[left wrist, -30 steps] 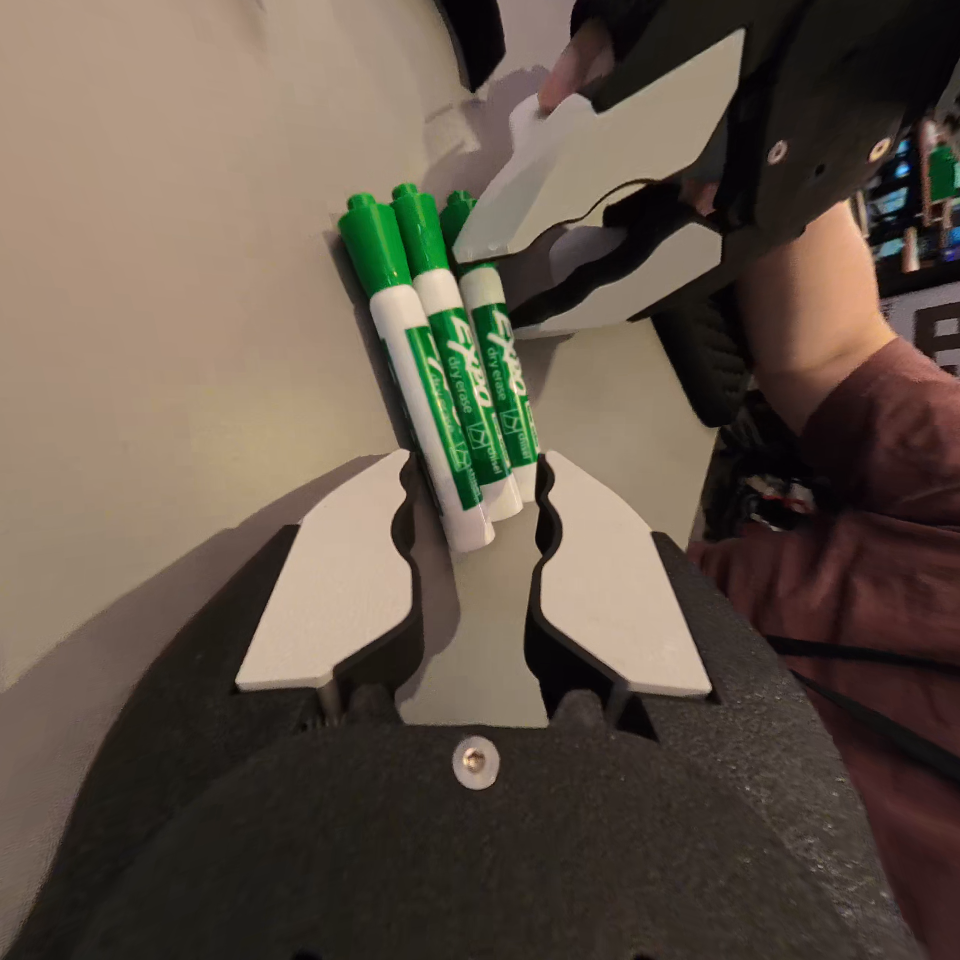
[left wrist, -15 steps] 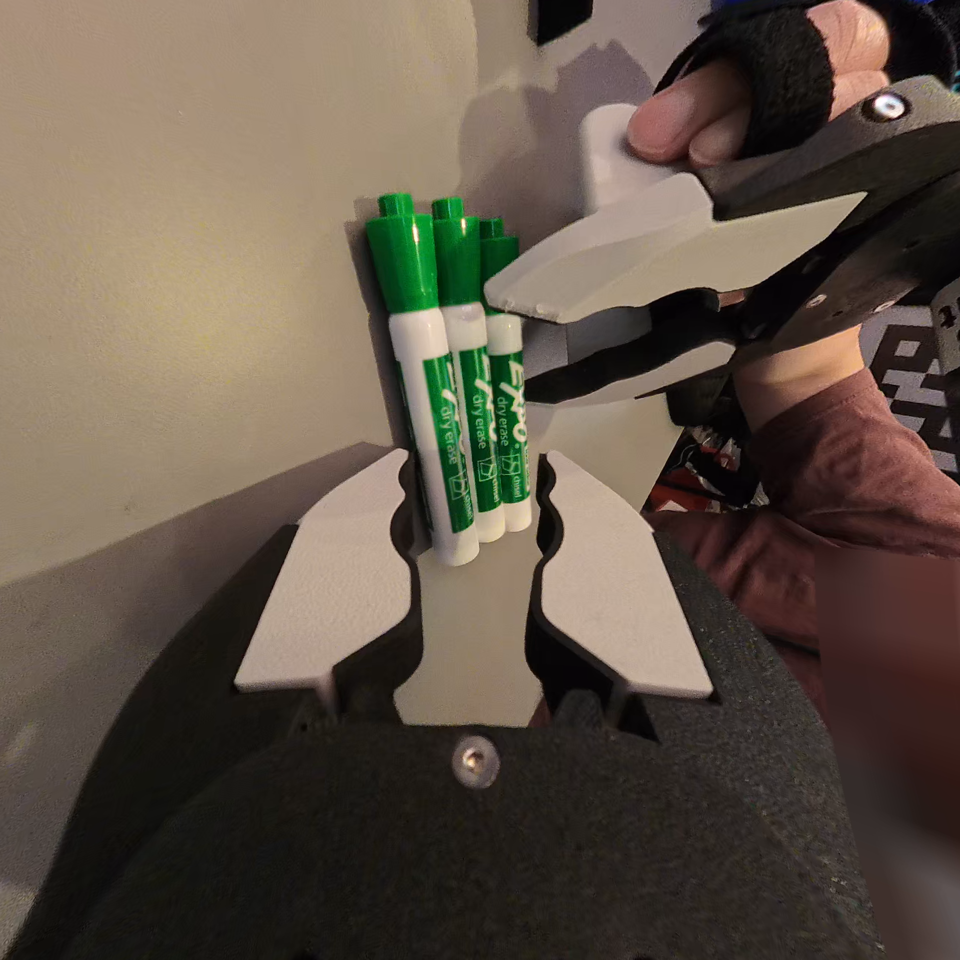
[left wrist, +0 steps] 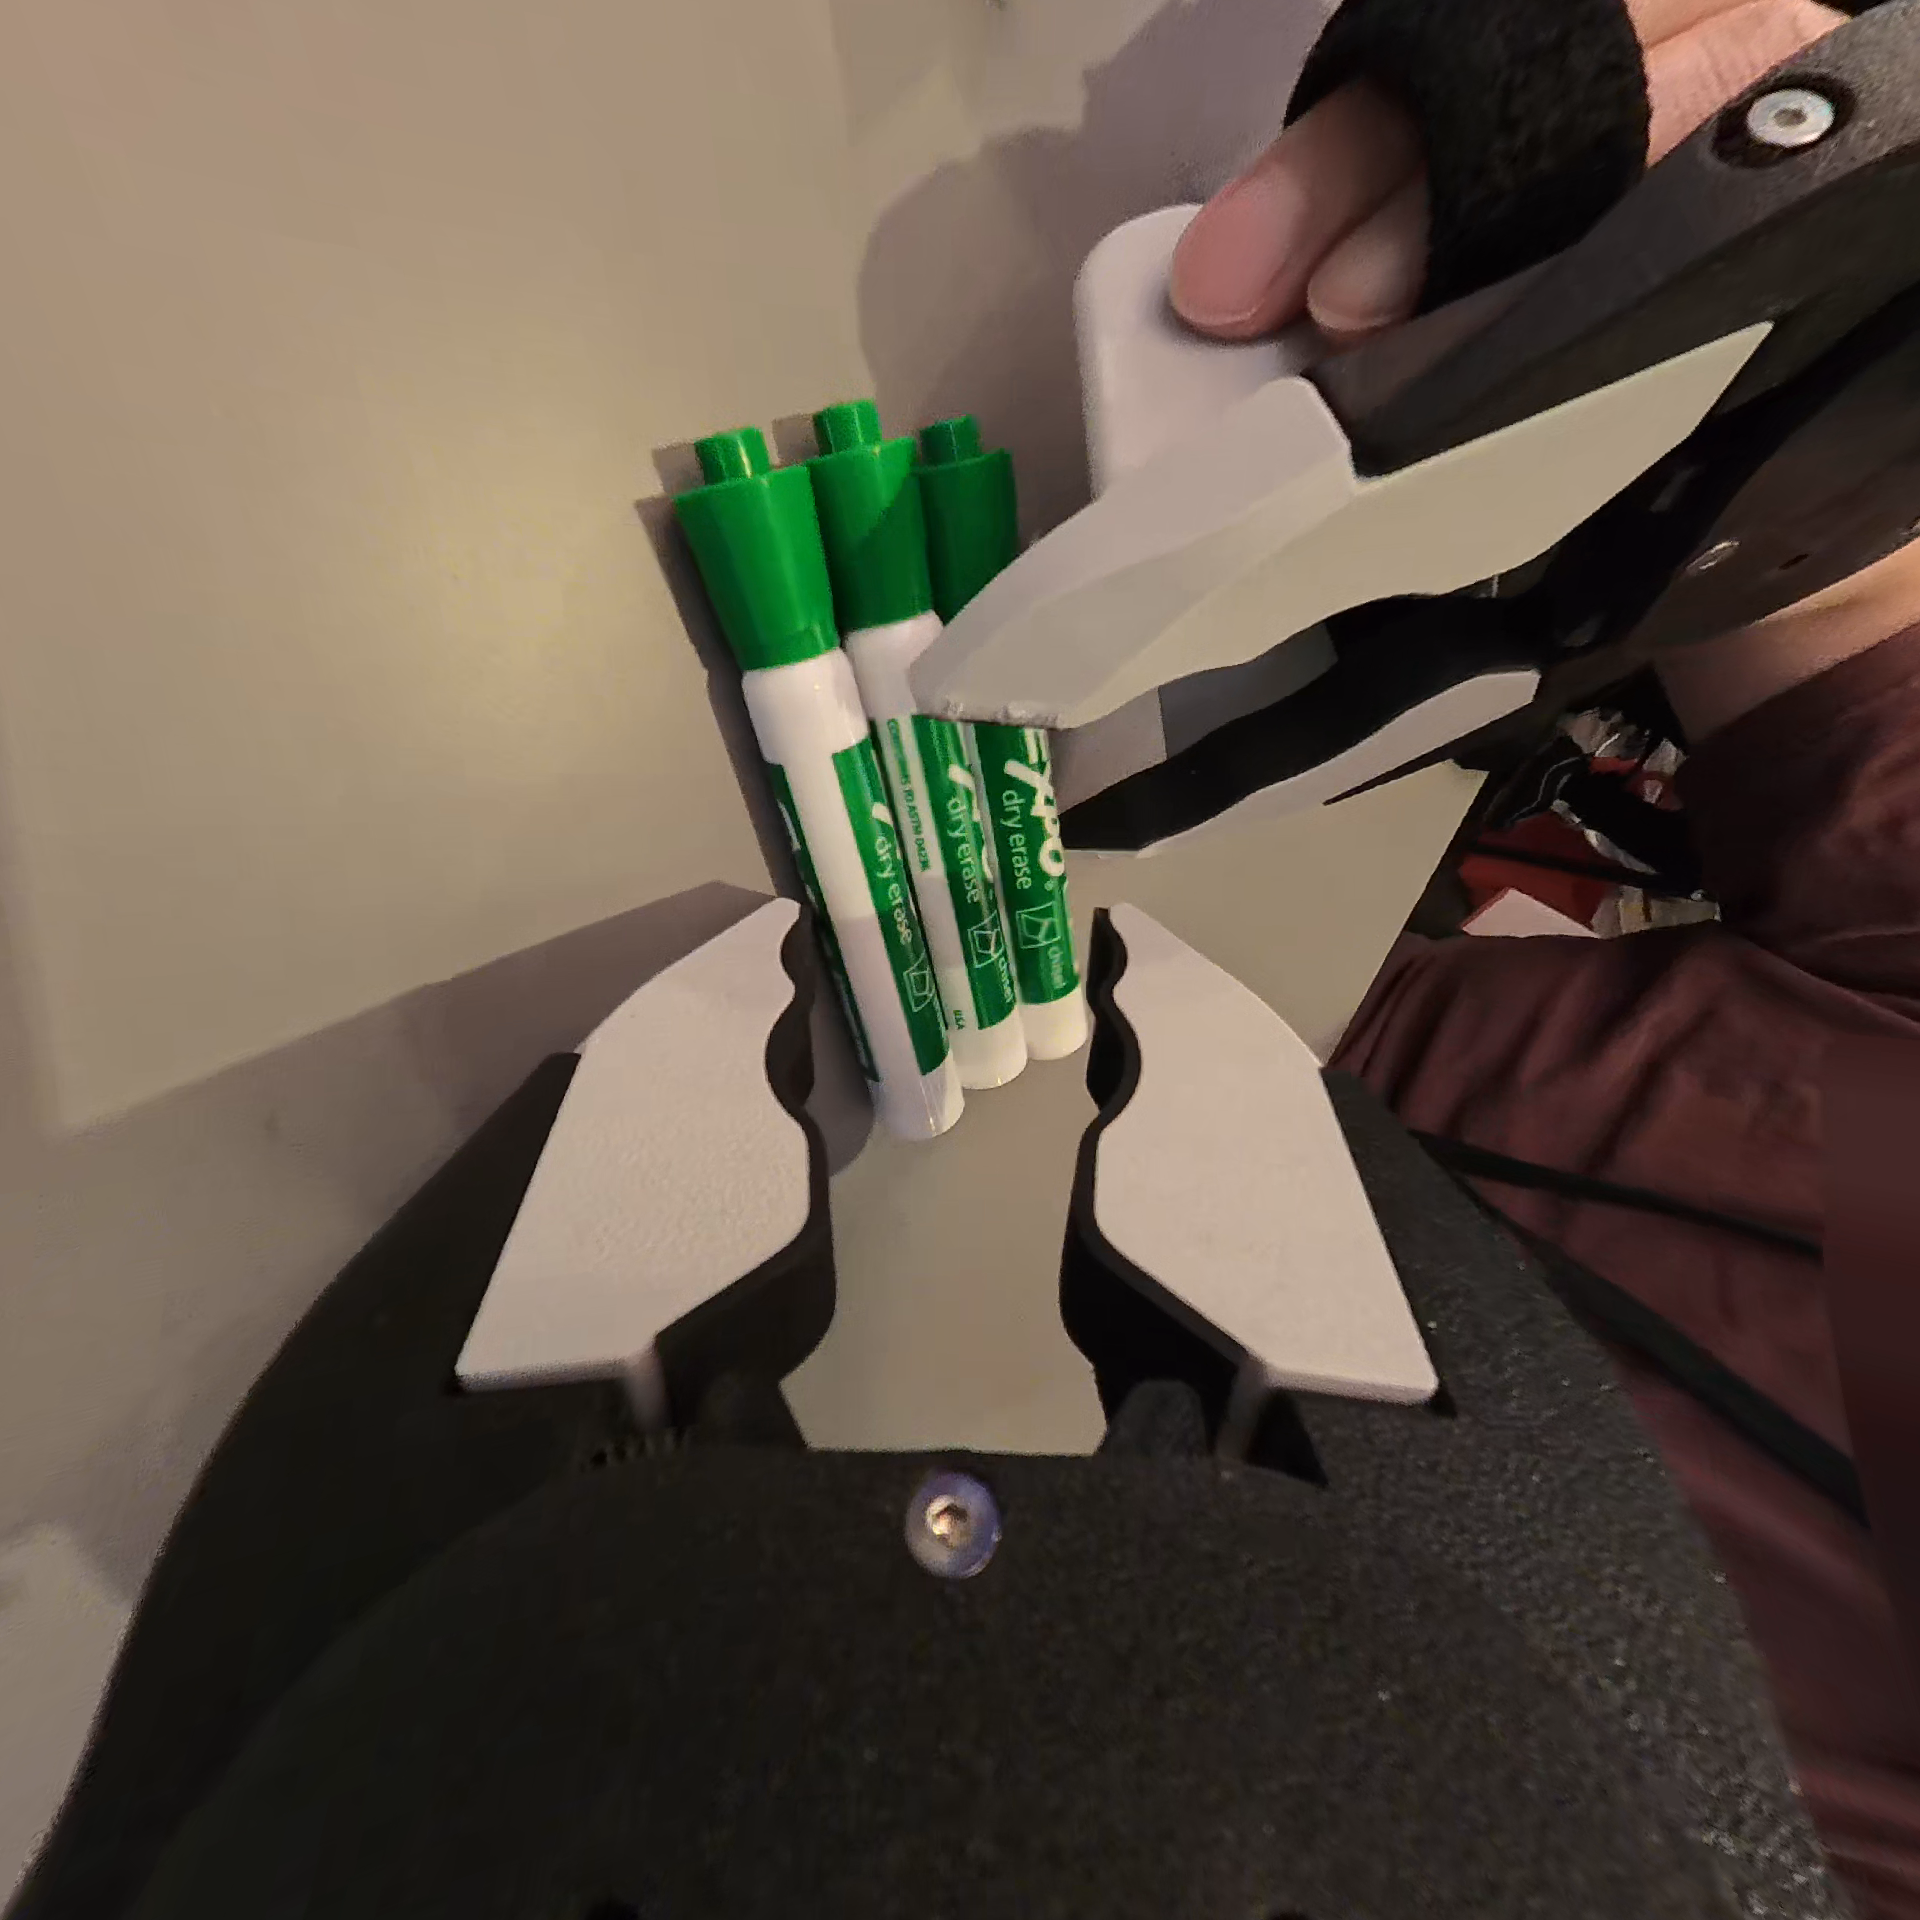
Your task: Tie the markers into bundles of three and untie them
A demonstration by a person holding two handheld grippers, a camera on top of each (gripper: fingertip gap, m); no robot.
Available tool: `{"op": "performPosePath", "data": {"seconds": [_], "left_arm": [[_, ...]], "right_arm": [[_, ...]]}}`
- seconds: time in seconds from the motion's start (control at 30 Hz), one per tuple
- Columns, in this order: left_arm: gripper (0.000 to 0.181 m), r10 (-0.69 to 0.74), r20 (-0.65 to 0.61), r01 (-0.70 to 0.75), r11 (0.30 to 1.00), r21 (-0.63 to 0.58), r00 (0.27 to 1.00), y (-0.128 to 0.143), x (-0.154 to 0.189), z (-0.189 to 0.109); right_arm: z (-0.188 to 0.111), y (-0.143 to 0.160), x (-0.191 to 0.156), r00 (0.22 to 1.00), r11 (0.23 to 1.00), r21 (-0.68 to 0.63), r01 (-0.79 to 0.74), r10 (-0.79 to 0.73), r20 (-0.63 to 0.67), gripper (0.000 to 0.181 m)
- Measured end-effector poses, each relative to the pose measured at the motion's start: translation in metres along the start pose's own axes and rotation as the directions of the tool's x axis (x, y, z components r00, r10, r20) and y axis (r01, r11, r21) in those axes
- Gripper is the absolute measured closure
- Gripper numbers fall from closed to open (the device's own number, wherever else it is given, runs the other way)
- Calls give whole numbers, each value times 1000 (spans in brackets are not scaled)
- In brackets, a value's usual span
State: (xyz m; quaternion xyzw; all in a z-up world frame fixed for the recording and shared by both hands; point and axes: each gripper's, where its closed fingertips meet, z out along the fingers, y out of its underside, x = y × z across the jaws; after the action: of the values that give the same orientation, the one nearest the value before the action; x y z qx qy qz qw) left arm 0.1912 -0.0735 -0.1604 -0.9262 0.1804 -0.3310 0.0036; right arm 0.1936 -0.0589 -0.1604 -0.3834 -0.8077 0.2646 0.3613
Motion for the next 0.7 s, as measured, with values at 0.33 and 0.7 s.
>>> {"op": "performPosePath", "data": {"seconds": [0.33,0.7], "left_arm": [[139,35,-32,-38,996,-83,999,5,9,9],[144,171,75,-147,956,-253,982,6,5,12]], "right_arm": [[-1,4,4,999,999,9,-38,38,8,118],[-5,8,12,996,994,54,-93,93,13,111]]}}
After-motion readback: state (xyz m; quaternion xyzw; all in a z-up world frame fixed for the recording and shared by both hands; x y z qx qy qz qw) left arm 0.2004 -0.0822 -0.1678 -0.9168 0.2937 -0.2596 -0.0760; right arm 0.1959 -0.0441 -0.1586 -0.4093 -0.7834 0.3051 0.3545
